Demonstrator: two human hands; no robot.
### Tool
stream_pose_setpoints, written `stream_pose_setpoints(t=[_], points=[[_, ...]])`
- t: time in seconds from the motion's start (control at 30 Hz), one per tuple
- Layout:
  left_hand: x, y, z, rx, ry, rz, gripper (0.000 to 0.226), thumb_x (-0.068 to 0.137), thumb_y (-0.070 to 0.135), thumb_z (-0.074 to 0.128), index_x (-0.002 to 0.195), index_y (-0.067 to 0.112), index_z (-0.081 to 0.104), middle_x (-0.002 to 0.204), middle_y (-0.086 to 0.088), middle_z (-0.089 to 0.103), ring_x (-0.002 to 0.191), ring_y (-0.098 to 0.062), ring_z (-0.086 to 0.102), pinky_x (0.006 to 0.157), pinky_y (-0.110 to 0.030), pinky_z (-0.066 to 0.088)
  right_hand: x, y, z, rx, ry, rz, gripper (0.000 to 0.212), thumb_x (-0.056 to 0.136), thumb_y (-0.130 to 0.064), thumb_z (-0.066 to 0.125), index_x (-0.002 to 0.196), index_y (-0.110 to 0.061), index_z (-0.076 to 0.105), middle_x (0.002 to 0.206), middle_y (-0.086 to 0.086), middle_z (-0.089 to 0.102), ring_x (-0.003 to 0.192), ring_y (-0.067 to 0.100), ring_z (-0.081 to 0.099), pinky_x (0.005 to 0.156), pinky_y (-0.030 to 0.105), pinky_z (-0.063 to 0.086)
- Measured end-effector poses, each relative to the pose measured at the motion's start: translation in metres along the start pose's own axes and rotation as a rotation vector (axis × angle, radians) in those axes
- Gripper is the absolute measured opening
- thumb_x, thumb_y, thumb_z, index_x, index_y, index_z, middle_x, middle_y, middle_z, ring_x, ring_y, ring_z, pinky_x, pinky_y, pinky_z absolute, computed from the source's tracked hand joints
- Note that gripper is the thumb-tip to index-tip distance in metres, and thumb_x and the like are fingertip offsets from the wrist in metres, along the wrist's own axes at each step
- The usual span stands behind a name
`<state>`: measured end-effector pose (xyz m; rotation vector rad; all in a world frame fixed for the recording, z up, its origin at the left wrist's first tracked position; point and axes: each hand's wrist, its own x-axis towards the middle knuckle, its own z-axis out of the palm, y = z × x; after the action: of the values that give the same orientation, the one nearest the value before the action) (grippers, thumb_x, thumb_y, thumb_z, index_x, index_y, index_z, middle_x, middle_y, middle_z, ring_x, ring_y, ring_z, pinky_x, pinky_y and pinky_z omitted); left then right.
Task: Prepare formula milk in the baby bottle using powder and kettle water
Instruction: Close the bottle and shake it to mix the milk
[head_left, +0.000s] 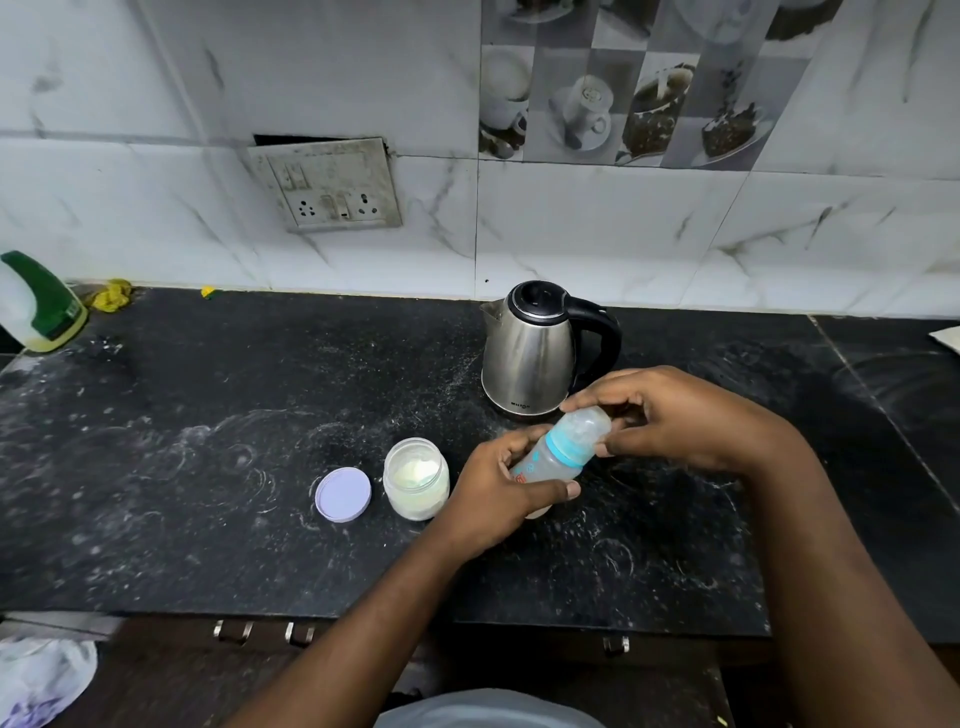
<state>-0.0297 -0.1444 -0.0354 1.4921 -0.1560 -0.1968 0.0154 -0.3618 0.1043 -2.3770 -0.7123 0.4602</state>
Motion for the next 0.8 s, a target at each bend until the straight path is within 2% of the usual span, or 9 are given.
stream_pose_setpoints(t=[0.13, 0.37, 0.53, 0.67, 0.73, 0.8], points=[[-0.001, -0.001, 0.0, -0.019, -0.017, -0.007, 0.055, 0.078, 0.021, 0.097, 0.128, 0.035, 0.077, 0.124, 0.002, 0.081, 0.117, -0.017, 0.076, 0.103, -0.034, 0.06, 0.004, -0.001, -0.001, -0.055, -0.028, 0.019, 0.055, 0.085, -0.01, 0.084, 0.132, -0.035, 0.071, 0.122, -0.025, 0.068, 0.107, -0.014, 0.061, 0.094, 0.016, 0.052], [0.001, 0.003, 0.003, -0.03, -0.032, -0.015, 0.055, 0.075, 0.02, 0.098, 0.125, 0.033, 0.079, 0.122, 0.001, 0.082, 0.114, -0.019, 0.077, 0.103, -0.038, 0.061, 0.005, -0.004, -0.006, -0.143, -0.044, 0.012, 0.055, 0.083, -0.015, 0.086, 0.132, -0.036, 0.071, 0.125, -0.028, 0.069, 0.11, -0.016, 0.06, 0.094, 0.012, 0.049], [0.0, 0.008, 0.007, -0.055, -0.036, -0.016, 0.052, 0.075, 0.013, 0.096, 0.122, 0.029, 0.081, 0.118, -0.002, 0.083, 0.107, -0.015, 0.077, 0.095, -0.03, 0.061, 0.007, -0.007, -0.009, -0.171, -0.053, 0.007, 0.056, 0.082, -0.017, 0.088, 0.131, -0.037, 0.071, 0.125, -0.029, 0.071, 0.108, -0.02, 0.061, 0.091, 0.005, 0.046], [-0.003, 0.007, 0.006, -0.063, -0.045, -0.02, 0.051, 0.076, 0.01, 0.096, 0.121, 0.028, 0.081, 0.117, -0.002, 0.083, 0.107, -0.015, 0.078, 0.097, -0.031, 0.061, 0.006, -0.009, -0.006, -0.181, -0.057, 0.009, 0.055, 0.084, -0.019, 0.086, 0.134, -0.038, 0.07, 0.127, -0.031, 0.069, 0.112, -0.021, 0.058, 0.094, 0.005, 0.046], [-0.004, 0.006, 0.003, -0.059, -0.029, -0.025, 0.052, 0.075, 0.009, 0.096, 0.122, 0.026, 0.081, 0.119, -0.003, 0.083, 0.109, -0.017, 0.078, 0.1, -0.036, 0.061, 0.003, -0.006, 0.0, -0.128, -0.045, 0.022, 0.056, 0.087, -0.016, 0.084, 0.135, -0.039, 0.068, 0.126, -0.032, 0.068, 0.112, -0.019, 0.06, 0.095, 0.009, 0.048], [-0.002, 0.006, 0.001, -0.075, -0.001, -0.027, 0.055, 0.073, 0.011, 0.097, 0.124, 0.021, 0.079, 0.12, -0.004, 0.083, 0.111, -0.02, 0.077, 0.104, -0.042, 0.06, 0.0, -0.004, 0.009, 0.039, 0.009, 0.035, 0.058, 0.09, -0.01, 0.081, 0.137, -0.041, 0.066, 0.126, -0.029, 0.069, 0.109, -0.012, 0.065, 0.091, 0.012, 0.051]])
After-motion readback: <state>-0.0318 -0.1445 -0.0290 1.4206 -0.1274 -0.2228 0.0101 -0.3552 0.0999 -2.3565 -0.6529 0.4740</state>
